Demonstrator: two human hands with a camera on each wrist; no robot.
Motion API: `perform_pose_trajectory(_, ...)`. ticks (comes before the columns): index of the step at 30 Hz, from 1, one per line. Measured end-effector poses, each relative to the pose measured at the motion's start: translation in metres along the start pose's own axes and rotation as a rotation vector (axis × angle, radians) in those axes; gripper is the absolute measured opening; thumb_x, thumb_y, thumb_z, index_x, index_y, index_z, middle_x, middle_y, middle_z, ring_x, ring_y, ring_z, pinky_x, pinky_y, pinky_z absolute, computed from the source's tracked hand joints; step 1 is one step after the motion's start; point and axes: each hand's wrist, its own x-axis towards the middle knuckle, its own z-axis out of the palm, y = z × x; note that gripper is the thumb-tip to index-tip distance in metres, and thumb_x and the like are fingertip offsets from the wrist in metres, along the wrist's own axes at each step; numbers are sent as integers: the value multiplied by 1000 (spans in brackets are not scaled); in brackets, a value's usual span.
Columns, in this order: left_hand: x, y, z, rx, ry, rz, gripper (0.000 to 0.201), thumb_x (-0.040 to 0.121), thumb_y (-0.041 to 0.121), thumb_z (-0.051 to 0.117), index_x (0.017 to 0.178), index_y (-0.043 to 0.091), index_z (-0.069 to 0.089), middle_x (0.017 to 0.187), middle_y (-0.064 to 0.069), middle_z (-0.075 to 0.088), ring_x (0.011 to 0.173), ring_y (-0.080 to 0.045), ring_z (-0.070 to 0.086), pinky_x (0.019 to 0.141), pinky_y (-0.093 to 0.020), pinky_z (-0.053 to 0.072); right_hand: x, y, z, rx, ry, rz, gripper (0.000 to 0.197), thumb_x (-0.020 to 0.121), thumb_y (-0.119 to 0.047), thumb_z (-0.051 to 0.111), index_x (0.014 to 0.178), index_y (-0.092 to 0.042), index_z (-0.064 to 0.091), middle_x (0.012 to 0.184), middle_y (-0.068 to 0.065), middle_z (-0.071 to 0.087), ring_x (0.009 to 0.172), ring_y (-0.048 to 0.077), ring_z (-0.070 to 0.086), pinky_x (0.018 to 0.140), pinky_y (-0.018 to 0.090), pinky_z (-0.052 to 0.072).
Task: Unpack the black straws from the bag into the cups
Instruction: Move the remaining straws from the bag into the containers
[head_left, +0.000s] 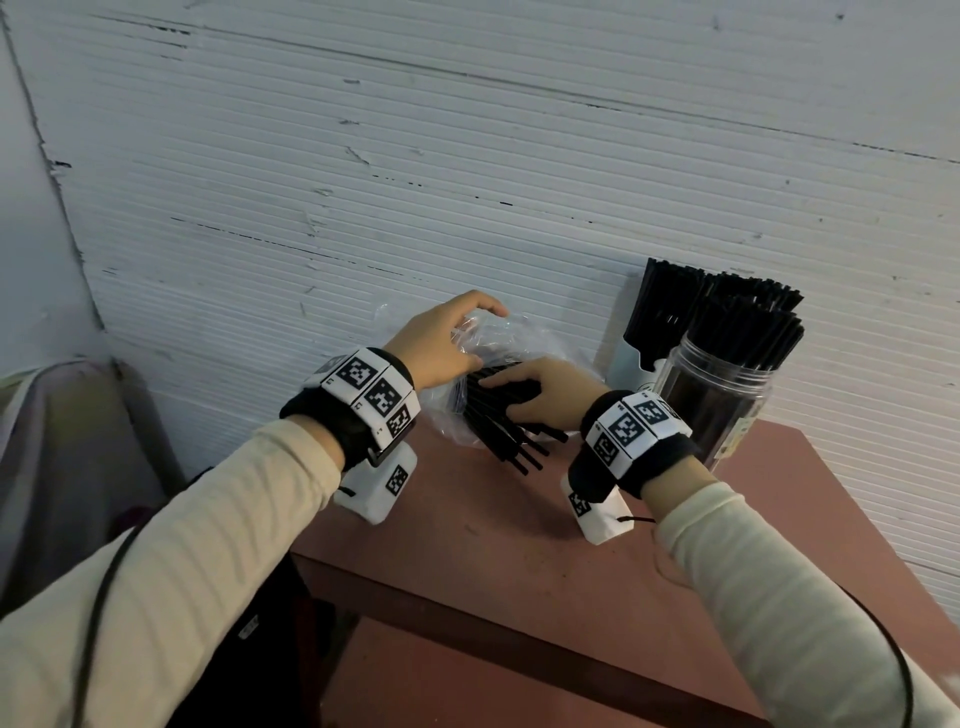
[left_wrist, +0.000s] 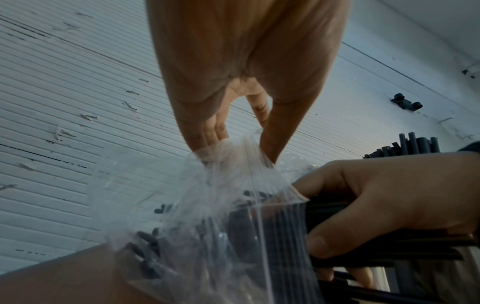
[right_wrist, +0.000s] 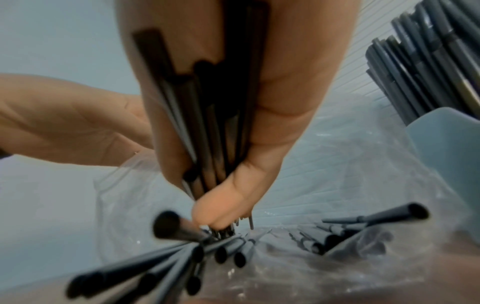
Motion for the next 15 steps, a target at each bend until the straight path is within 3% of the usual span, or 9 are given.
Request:
perform_pose_trajectory(3,0,1,0,-1,5,18,52,82,3,68,121,35,54,126,15,54,116,-8,49,90,-24,40,-4,5,-2,80,9,-5,43,86,-16,68,123,-37,63,109,-8,64,86,9,60,81,21,47)
perform_pose_trajectory(6,0,1,2,11,8,32,53,81,1,69,123,31,54,130,9,54,114,-9,48,89,-24,39,-8,10,-5,144,17,-21,37,84,-17,72,116,-34,68,112,-7,65,92,11,62,93,30,50)
perform_pose_trajectory(9,0,2,4,11,32,34,56,79,1,70,122,33,54,124,5,55,113,-14,51,88,-28,43,-13,13,-7,147,19,-35,32,84,-18,72,112,-33,70,110,-9,65,94,12,62,94,29,49)
perform_pose_trajectory(12,0,8,6,0,65,40,58,79,1,71,125,30,50,108,13,49,104,-13,51,86,-27,44,-18,13,-9,184,41,-34,30,86,-22,71,114,-32,70,109,-6,70,92,13,66,89,21,50)
perform_pose_trajectory(15,1,10,7,15,78,37,56,79,8,74,124,29,49,112,6,50,109,-12,51,87,-27,44,-21,14,-10,206,63,-20,31,86,-20,71,115,-32,70,99,-9,70,86,9,66,88,21,49)
